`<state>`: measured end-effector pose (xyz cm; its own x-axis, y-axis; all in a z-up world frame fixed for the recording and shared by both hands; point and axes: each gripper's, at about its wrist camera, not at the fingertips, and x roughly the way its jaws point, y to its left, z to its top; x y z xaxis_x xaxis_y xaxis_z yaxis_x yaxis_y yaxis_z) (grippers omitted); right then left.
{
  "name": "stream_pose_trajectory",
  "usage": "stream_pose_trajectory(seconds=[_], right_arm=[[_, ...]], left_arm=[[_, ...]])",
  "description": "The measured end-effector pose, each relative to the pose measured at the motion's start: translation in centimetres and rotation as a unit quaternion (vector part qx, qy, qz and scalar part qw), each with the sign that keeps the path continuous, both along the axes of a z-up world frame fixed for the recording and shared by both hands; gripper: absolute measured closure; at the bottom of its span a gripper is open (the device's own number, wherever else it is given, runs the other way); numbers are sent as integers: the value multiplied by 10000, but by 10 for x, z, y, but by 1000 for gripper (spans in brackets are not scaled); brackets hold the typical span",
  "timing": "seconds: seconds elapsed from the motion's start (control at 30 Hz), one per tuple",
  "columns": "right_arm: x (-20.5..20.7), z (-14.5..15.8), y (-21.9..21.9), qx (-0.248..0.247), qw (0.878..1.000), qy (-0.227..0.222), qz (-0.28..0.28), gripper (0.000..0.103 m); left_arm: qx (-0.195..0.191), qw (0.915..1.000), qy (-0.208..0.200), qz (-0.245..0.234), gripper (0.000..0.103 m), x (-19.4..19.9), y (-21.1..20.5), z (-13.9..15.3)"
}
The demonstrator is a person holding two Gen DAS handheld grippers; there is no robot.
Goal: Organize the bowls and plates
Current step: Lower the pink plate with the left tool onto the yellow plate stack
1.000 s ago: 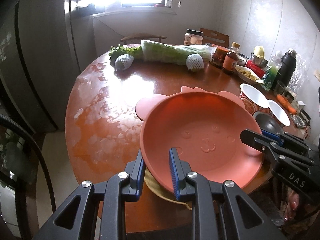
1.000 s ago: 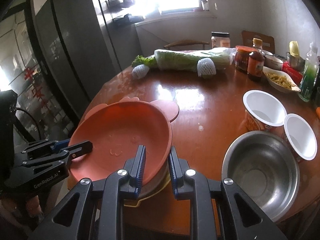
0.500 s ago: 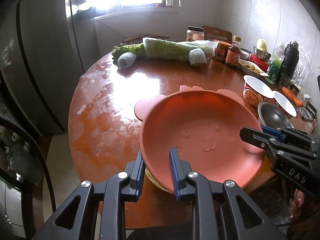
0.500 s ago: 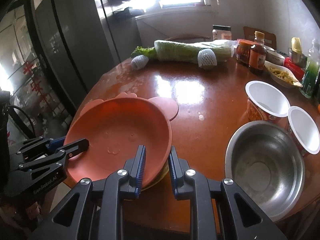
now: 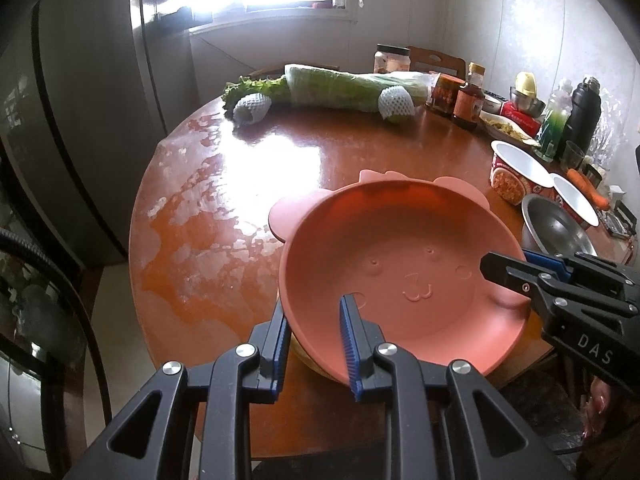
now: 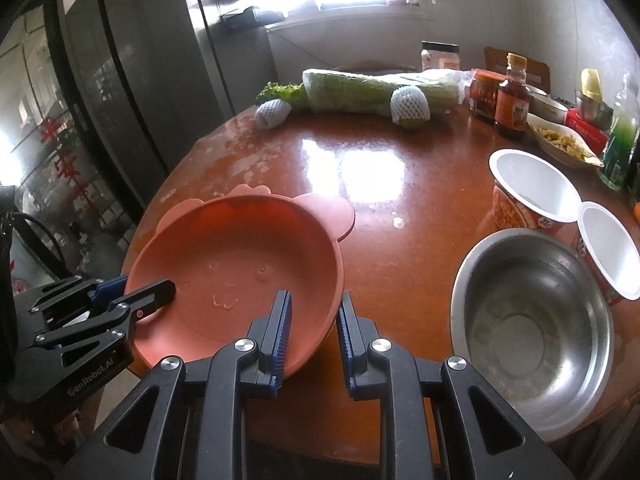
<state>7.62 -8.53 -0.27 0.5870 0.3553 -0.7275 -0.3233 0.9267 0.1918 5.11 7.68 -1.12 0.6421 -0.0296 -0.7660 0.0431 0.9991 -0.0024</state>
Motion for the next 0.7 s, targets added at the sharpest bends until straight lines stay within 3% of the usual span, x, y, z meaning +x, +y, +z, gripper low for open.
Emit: stream_pose_trajectory(seconds=[0.7], right_arm=[[-1,-4,8,-48,10000,-13,37,80]], left_arm=[[209,9998,-36,66,76,0,2,-2]])
